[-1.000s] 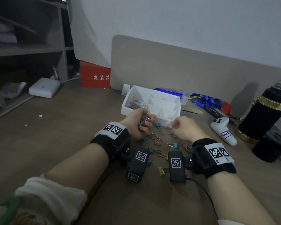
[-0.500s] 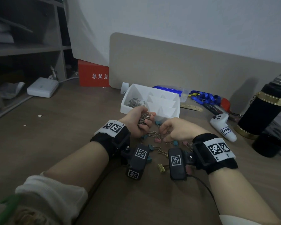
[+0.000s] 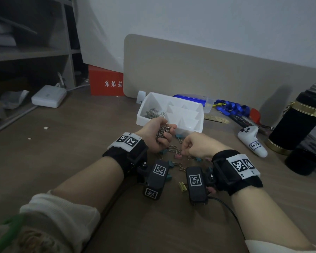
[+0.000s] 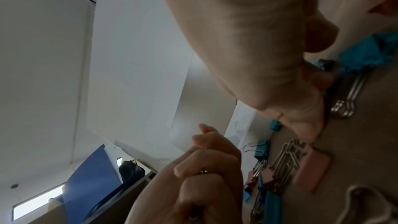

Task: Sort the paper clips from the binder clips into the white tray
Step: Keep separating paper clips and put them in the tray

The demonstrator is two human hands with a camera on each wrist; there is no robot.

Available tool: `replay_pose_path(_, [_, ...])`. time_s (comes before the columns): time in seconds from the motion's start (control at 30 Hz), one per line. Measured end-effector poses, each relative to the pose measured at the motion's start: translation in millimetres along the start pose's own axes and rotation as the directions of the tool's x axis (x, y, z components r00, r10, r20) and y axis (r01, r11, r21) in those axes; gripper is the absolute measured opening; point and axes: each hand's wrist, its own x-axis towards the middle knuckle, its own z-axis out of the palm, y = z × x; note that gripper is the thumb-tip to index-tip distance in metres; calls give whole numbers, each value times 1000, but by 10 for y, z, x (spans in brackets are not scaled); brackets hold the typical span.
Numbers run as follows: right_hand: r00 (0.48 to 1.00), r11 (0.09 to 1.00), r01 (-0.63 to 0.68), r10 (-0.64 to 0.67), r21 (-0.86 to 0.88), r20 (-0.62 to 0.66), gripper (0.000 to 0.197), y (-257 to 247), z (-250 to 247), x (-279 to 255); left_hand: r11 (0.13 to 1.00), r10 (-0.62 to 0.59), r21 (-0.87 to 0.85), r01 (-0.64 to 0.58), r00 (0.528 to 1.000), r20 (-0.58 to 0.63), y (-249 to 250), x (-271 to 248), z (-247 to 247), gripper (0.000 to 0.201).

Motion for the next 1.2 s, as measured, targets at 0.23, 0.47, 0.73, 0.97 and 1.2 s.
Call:
replay_pose_path(0.23, [999, 976, -50, 49, -212, -10, 12, -5, -28, 3, 1000, 3, 8, -3, 1000, -5, -5, -4, -1, 35])
replay_pose_path(0.47, [920, 983, -161, 116, -91, -374, 7, -10, -94, 11, 995, -41, 89, 40, 999, 8, -19, -22, 28, 31])
replay_pose_path(0.73, [843, 872, 396, -220, 289, -491, 11, -230, -72, -58, 977, -100, 192, 90, 994, 45, -42, -17, 49, 41])
replay_pose_path(0.97, [860, 877, 400, -260, 265, -439, 6, -202, -33, -27, 984, -89, 159, 76, 993, 75, -22, 7, 20, 30])
replay_pose_path(1.2, [817, 920, 352, -213, 170, -537, 6, -148, -46, 13, 997, 30, -66, -31, 999, -14, 38, 15, -35, 32])
